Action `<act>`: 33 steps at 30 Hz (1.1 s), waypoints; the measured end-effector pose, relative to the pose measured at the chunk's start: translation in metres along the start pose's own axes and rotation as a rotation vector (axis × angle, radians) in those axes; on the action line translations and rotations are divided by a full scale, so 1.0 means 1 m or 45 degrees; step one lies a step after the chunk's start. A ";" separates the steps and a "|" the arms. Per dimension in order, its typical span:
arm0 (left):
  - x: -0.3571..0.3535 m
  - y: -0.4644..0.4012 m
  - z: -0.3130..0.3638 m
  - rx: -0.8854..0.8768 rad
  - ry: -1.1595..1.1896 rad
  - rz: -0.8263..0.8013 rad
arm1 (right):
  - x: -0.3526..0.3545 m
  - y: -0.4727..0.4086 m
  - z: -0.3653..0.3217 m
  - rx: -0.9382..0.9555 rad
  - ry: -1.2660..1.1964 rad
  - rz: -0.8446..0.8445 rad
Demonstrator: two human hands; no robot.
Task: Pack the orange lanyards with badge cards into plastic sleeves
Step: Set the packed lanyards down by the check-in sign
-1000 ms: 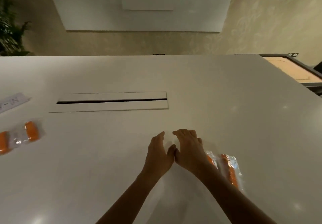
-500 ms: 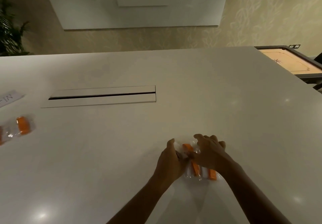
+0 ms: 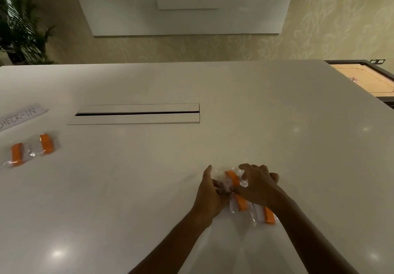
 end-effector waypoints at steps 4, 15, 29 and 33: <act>0.013 -0.004 -0.004 -0.022 0.050 0.030 | 0.003 -0.003 -0.022 0.027 -0.057 0.086; 0.133 -0.023 0.003 -0.104 0.216 0.310 | -0.015 -0.050 -0.132 0.221 -0.556 0.097; 0.349 -0.037 -0.012 0.012 0.231 0.667 | -0.079 -0.145 -0.342 0.331 -0.862 -0.003; 0.404 -0.042 -0.020 0.039 0.226 0.729 | -0.101 -0.172 -0.400 0.364 -0.861 -0.019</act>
Point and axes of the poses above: each hand's wrist, its own y-axis away from the middle knuckle, its own x-axis out of the back of the hand, z = x × y, the point moved 3 cm from there along -y, towards the middle knuckle, and after that the axes turned 5 degrees about x, right-handed, at the moved point
